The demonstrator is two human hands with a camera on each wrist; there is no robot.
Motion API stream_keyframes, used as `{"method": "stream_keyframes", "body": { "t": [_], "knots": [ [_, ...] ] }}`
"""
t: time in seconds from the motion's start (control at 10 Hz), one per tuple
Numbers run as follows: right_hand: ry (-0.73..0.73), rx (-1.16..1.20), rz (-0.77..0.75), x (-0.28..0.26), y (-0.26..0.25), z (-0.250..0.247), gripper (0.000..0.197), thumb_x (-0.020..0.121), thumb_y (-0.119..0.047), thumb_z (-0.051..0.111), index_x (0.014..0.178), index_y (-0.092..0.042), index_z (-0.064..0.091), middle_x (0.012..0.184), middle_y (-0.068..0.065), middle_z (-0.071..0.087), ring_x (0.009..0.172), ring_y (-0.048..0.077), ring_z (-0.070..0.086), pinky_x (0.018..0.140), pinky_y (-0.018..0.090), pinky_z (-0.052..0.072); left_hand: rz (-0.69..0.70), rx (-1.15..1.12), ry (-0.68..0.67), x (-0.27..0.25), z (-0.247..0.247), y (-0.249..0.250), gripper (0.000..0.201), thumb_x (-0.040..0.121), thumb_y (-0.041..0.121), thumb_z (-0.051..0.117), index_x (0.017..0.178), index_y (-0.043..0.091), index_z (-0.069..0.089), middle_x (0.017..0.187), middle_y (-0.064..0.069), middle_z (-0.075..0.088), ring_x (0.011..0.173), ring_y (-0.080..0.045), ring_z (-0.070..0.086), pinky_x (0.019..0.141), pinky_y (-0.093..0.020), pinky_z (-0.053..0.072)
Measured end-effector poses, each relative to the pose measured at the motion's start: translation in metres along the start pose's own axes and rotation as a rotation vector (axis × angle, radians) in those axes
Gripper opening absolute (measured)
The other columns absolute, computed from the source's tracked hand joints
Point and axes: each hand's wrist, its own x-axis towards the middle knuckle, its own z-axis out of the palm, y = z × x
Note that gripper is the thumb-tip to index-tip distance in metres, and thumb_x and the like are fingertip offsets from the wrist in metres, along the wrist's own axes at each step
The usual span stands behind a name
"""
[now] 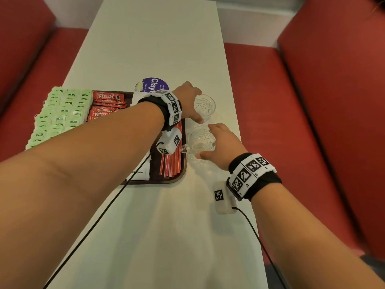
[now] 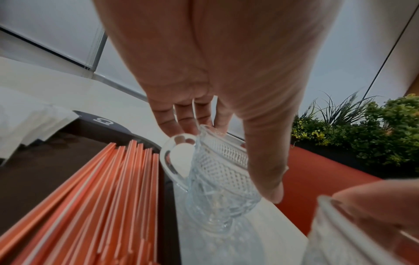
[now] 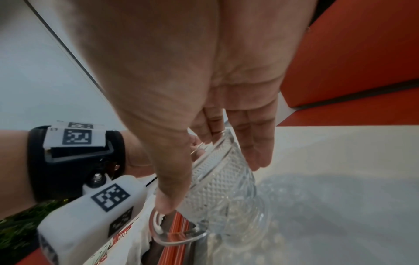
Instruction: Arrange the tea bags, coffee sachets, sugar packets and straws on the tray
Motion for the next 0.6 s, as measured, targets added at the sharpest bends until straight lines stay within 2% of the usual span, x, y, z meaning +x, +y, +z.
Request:
{"method": "stream_keyframes", "body": {
  "t": [0.1,0.2,0.4,0.5,0.6],
  "knots": [
    [-0.010,-0.012,0.007,0.000,0.000,0.000,0.102,0.076,-0.043,0.082,0.155,-0.012,0.026,0.158,0.002,0.029,0.139,0.020,0.039,0.113,0.033,0.036,-0.007,0.003,-0.011,0.003,-0.002,0.000,0.108,0.063,0.050,0.089,0.151,0.016,0.036,0.147,-0.007,0.037,0.126,-0.030,0.051,0.104,-0.044,0.046],
    [-0.017,-0.011,0.017,0.000,-0.002,-0.001,0.102,0.076,-0.043,0.083,0.155,-0.012,0.026,0.158,0.002,0.029,0.137,0.020,0.042,0.112,0.033,0.037,-0.008,0.012,-0.023,0.002,-0.003,0.002,0.109,0.062,0.050,0.090,0.151,0.016,0.036,0.147,-0.008,0.036,0.126,-0.031,0.051,0.103,-0.045,0.047],
    [-0.037,-0.041,0.021,-0.002,-0.007,-0.005,0.102,0.076,-0.045,0.082,0.154,-0.012,0.026,0.157,0.004,0.030,0.137,0.022,0.042,0.110,0.034,0.038,0.007,0.091,-0.030,-0.008,-0.006,0.007,0.111,0.064,0.058,0.085,0.151,0.013,0.032,0.146,-0.014,0.037,0.128,-0.033,0.048,0.103,-0.047,0.046],
    [-0.059,-0.012,0.060,-0.003,-0.010,-0.008,0.108,0.072,-0.049,0.083,0.154,-0.012,0.023,0.153,0.009,0.036,0.136,0.024,0.042,0.105,0.035,0.039,-0.005,0.094,0.016,-0.014,-0.008,0.006,0.116,0.064,0.060,0.084,0.153,0.014,0.026,0.148,-0.015,0.037,0.132,-0.035,0.043,0.104,-0.048,0.044],
    [0.002,0.009,0.090,-0.009,-0.015,-0.016,0.097,0.077,-0.051,0.078,0.150,-0.013,0.027,0.148,0.013,0.041,0.132,0.027,0.045,0.100,0.034,0.041,-0.035,0.056,0.093,-0.025,-0.014,-0.004,0.107,0.070,0.060,0.079,0.153,0.015,0.027,0.148,-0.016,0.035,0.134,-0.036,0.039,0.106,-0.048,0.041]
  ]
}}
